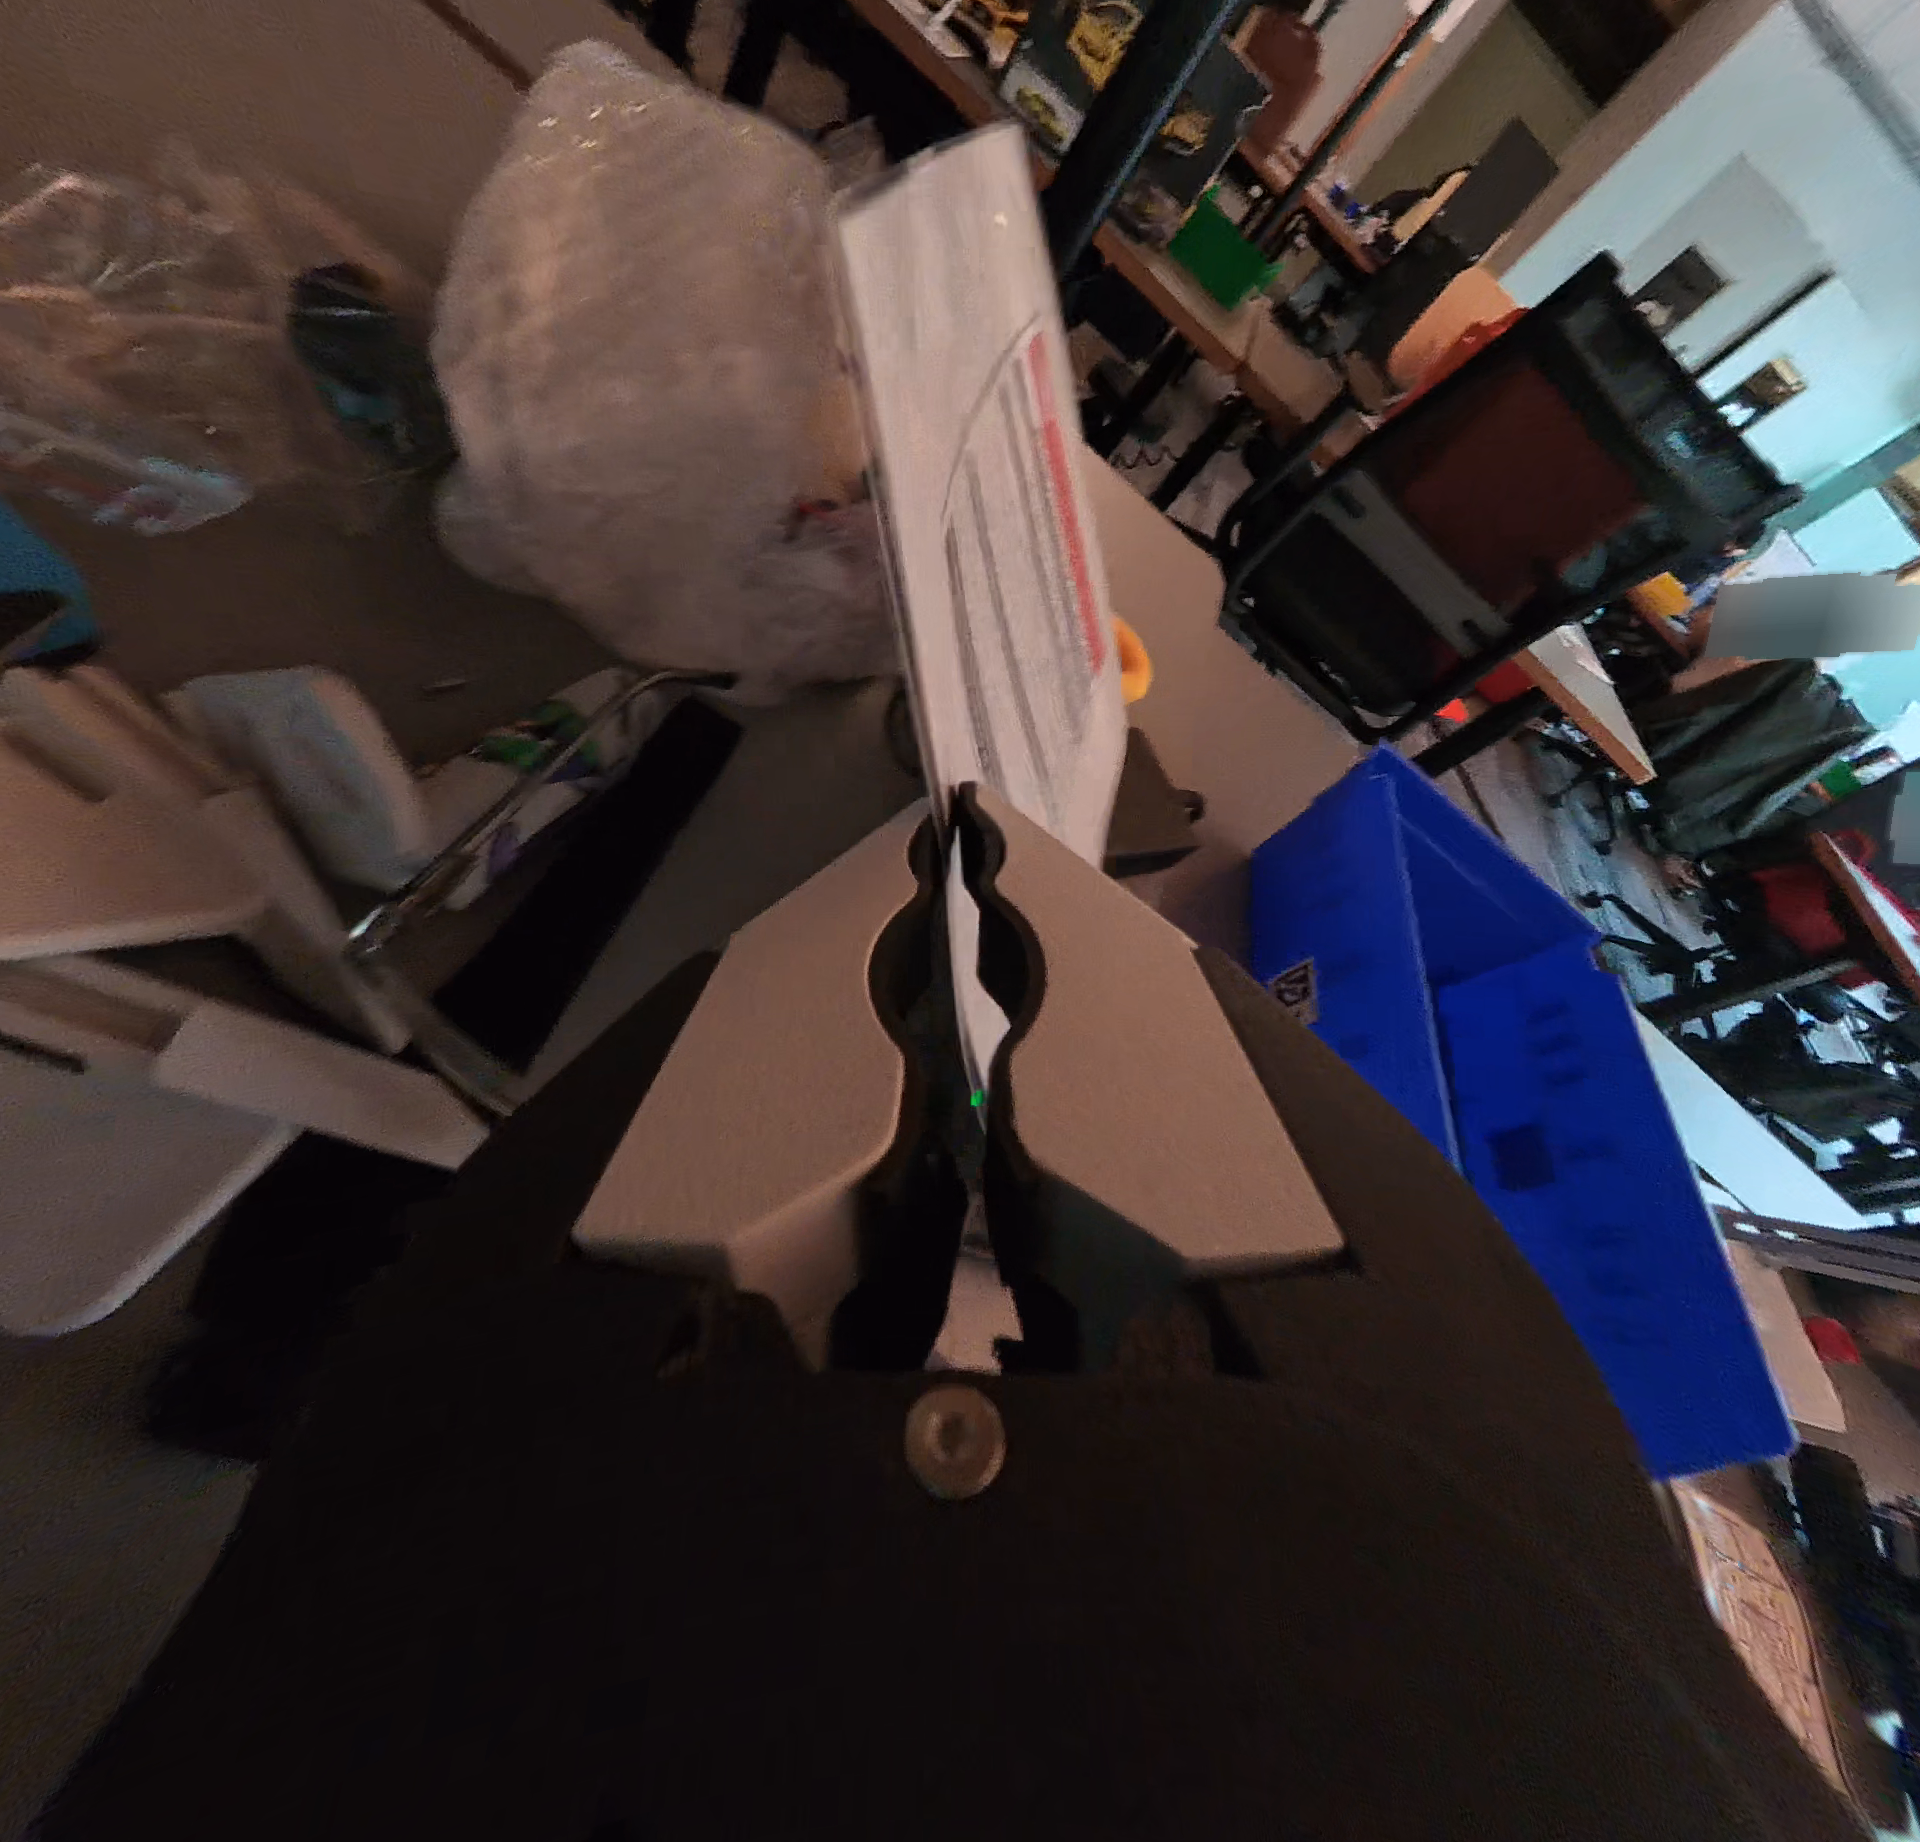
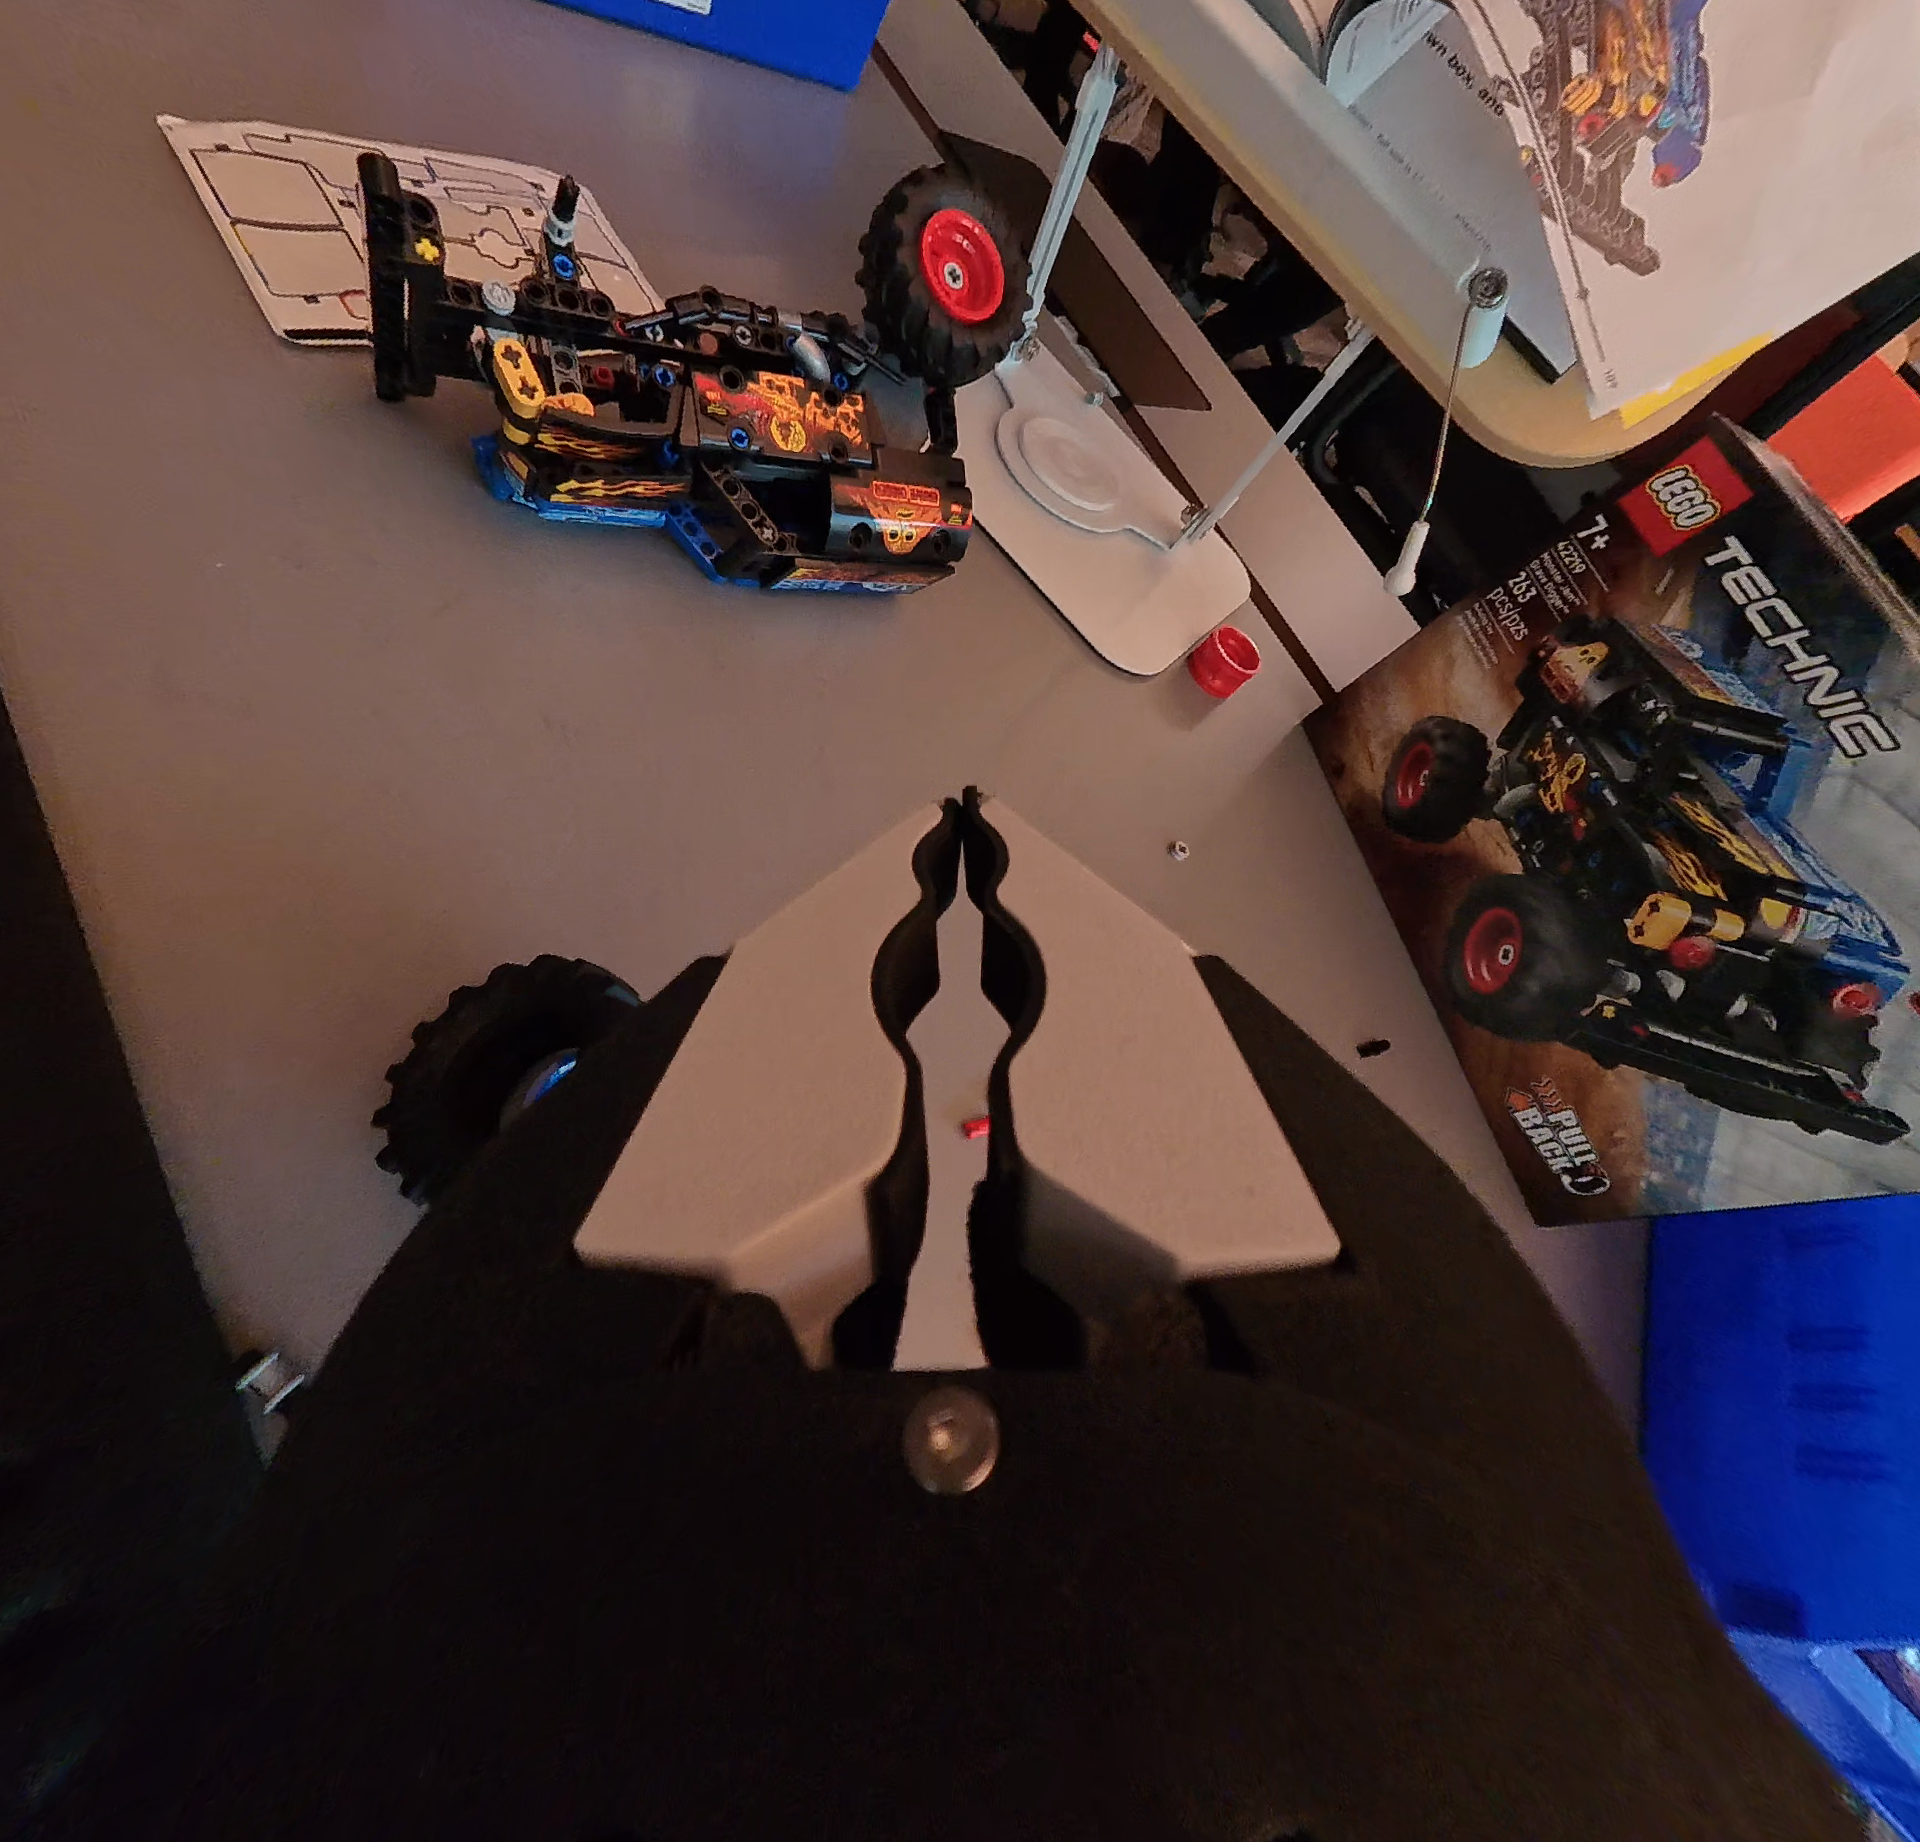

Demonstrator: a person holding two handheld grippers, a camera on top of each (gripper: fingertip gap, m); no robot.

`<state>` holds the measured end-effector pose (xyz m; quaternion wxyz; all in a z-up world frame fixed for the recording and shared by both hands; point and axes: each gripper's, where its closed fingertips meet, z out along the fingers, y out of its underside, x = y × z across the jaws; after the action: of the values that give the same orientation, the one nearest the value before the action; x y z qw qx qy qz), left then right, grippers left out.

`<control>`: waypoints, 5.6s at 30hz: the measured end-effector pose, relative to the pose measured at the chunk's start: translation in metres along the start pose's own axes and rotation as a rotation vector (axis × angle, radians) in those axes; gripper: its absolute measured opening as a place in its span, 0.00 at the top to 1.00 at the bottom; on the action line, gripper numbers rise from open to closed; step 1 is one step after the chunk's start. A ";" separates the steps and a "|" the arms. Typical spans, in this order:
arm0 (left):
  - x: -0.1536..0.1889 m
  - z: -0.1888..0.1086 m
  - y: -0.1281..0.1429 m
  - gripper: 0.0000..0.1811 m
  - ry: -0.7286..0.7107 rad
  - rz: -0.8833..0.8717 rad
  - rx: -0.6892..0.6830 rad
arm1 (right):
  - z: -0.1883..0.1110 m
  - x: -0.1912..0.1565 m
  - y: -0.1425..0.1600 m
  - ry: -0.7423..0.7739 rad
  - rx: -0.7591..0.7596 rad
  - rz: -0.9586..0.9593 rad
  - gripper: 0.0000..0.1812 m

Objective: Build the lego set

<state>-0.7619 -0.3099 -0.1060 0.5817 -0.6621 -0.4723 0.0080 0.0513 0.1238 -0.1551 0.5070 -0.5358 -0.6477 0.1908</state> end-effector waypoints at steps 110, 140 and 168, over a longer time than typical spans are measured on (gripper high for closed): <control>-0.050 0.007 0.035 0.75 -0.582 1.513 -0.479 | -0.011 0.005 0.046 0.044 -0.073 0.084 1.00; -0.271 0.017 -0.071 1.00 -0.937 1.108 -0.574 | 0.034 -0.001 0.022 0.053 -0.393 0.008 1.00; 0.353 0.010 -0.026 0.58 -0.167 1.315 0.237 | -0.040 -0.010 -0.004 0.002 -0.069 0.168 0.86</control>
<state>-0.5883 -0.0816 0.1017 0.4859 -0.7408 -0.0103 0.4636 0.0829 0.1014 -0.1402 0.4712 -0.6054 -0.6062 0.2095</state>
